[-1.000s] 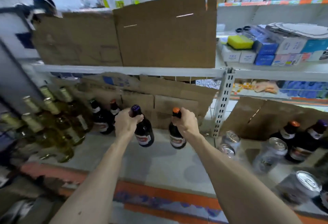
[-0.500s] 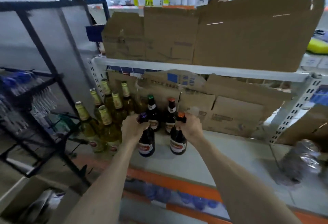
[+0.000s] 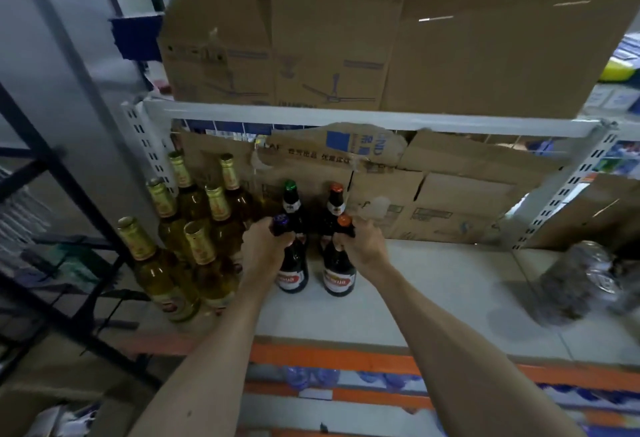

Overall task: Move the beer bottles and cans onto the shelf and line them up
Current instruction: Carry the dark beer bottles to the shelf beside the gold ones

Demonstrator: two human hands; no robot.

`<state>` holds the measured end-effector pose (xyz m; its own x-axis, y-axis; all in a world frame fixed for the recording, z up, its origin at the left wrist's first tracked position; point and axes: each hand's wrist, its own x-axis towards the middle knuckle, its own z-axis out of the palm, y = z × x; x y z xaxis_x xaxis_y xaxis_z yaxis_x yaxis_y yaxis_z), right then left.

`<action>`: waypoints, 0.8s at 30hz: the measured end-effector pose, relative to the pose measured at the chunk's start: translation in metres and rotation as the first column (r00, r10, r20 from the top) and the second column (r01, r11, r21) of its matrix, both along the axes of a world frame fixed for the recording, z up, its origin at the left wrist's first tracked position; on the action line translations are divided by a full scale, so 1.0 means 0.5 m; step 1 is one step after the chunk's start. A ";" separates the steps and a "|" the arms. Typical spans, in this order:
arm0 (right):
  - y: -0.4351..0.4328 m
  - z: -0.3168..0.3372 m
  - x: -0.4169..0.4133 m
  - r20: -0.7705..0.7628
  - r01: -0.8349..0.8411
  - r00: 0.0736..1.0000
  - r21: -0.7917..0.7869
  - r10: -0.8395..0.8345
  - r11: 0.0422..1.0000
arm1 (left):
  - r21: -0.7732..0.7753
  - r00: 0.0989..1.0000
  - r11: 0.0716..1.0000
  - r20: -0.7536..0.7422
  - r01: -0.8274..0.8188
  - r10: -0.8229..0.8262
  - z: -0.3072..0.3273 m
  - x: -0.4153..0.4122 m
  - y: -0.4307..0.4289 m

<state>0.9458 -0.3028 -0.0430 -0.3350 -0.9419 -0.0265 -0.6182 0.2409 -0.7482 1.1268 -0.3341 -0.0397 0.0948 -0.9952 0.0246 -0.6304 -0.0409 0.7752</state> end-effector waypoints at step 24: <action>-0.014 -0.028 0.031 -0.045 -0.015 0.999 -0.027 0.014 1.000 | 0.048 0.983 0.983 0.040 0.178 -0.180 -0.026 0.023 -0.045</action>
